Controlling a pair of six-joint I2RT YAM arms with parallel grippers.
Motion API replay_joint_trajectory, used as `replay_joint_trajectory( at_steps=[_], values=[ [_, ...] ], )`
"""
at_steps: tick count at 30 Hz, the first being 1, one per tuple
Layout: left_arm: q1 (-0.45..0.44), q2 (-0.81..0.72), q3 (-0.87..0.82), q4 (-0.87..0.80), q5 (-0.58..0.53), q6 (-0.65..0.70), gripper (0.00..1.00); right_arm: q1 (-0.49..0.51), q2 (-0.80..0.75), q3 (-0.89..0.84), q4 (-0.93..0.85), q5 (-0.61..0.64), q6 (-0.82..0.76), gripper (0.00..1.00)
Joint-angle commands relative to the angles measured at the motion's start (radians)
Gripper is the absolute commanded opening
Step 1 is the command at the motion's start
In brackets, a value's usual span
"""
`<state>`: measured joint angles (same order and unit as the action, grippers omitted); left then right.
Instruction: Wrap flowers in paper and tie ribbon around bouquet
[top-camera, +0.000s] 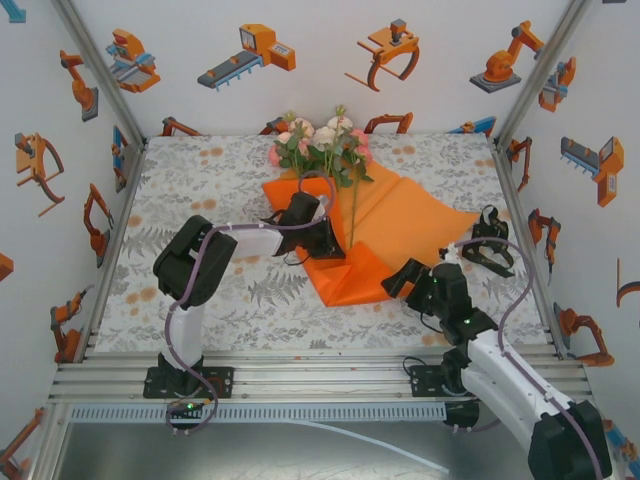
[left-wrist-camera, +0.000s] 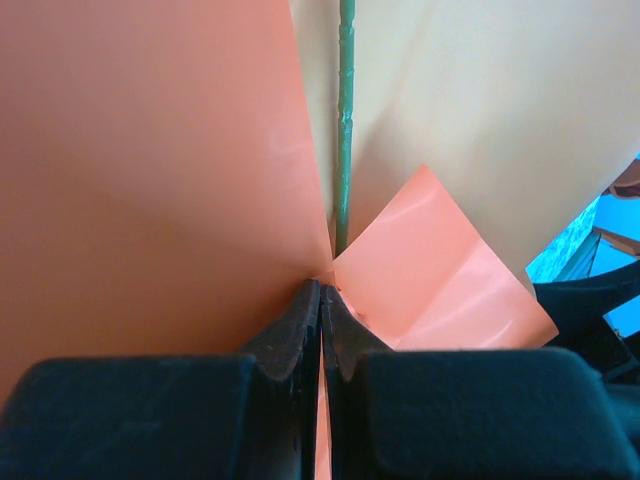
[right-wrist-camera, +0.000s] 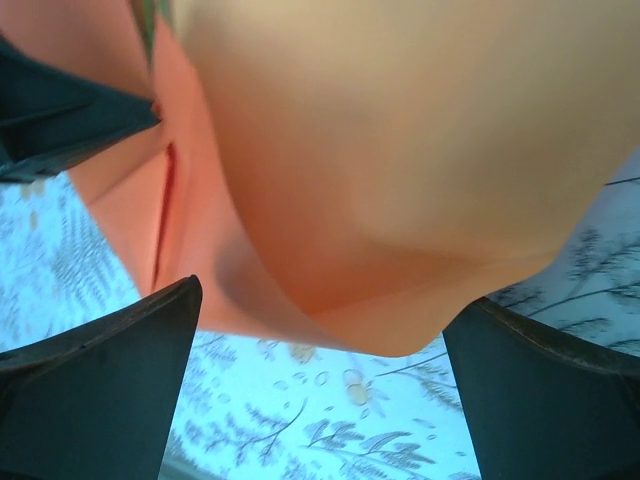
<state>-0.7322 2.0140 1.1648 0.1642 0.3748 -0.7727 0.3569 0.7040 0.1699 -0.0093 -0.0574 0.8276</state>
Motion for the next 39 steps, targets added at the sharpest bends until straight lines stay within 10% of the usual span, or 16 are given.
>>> replay_joint_trajectory(
  at_steps=[1, 8, 16, 31, 39],
  values=[
    [-0.004, 0.022, 0.034, -0.006, 0.004, 0.0, 0.11, 0.007, 0.06, -0.04, 0.096, 0.146, 0.029, 0.9],
    [-0.004, 0.02, 0.045, -0.019, 0.009, 0.009, 0.1, 0.009, 0.24, 0.032, 0.198, 0.176, 0.026, 0.88],
    [-0.005, 0.016, 0.036, -0.014, 0.005, 0.011, 0.1, 0.025, 0.261, 0.124, 0.339, -0.003, -0.154, 0.52],
    [-0.005, 0.035, 0.036, 0.01, 0.005, -0.01, 0.1, 0.164, 0.388, 0.281, 0.265, -0.207, -0.362, 0.16],
    [-0.006, 0.053, 0.038, 0.031, 0.0, -0.032, 0.1, 0.203, 0.482, 0.385, 0.174, -0.259, -0.483, 0.29]
  ],
)
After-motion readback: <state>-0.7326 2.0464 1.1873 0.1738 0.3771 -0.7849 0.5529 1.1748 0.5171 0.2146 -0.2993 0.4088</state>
